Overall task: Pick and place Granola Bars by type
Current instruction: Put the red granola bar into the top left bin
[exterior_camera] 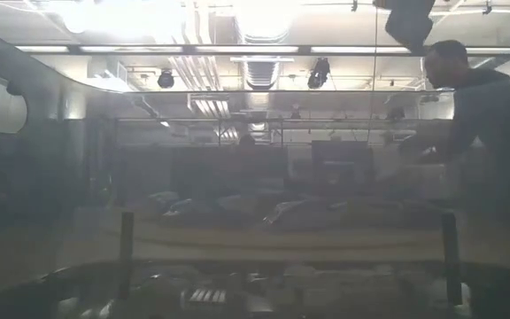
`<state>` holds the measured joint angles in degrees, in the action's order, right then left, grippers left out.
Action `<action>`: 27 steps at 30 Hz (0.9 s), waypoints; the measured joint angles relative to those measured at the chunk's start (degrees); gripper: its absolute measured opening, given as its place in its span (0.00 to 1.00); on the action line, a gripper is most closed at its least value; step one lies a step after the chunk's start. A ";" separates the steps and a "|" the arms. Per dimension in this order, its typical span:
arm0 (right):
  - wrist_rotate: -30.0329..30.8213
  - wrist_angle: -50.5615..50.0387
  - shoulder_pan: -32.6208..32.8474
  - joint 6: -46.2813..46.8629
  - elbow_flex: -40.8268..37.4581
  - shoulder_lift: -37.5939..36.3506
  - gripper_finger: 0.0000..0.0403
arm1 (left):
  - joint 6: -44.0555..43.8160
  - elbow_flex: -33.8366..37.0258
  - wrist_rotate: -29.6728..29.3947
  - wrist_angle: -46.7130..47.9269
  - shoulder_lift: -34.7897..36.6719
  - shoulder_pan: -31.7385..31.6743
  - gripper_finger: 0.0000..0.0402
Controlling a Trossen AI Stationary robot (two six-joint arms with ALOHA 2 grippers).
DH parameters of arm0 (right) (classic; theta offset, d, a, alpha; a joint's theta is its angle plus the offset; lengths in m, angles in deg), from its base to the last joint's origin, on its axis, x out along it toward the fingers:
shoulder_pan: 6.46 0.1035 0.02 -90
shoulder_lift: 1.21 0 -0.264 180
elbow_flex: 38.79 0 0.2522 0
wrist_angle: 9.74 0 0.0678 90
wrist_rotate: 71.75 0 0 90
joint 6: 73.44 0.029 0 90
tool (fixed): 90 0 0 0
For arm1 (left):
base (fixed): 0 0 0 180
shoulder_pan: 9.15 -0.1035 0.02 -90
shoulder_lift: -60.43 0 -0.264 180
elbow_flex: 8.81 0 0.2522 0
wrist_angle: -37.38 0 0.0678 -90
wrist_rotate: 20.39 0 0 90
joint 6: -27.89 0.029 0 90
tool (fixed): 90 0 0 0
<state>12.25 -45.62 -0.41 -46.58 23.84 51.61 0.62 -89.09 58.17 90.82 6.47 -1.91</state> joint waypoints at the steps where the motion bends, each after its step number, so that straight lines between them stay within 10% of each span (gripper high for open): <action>1: -1.17 -0.01 0.00 0.34 0.24 1.18 0.27 | 0.03 0.03 -0.02 0.00 0.24 0.00 0.00; 12: -3.71 -2.57 0.00 -4.82 8.57 12.74 0.59 | -0.27 0.13 -0.01 0.02 0.86 0.00 0.00; 27: -4.03 -25.92 0.65 -12.74 27.29 35.50 0.62 | 4.21 0.13 -0.61 -0.04 0.88 0.00 0.00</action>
<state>8.21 -71.54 0.24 -59.32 51.13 87.11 4.82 -88.96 57.56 90.77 7.35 -1.91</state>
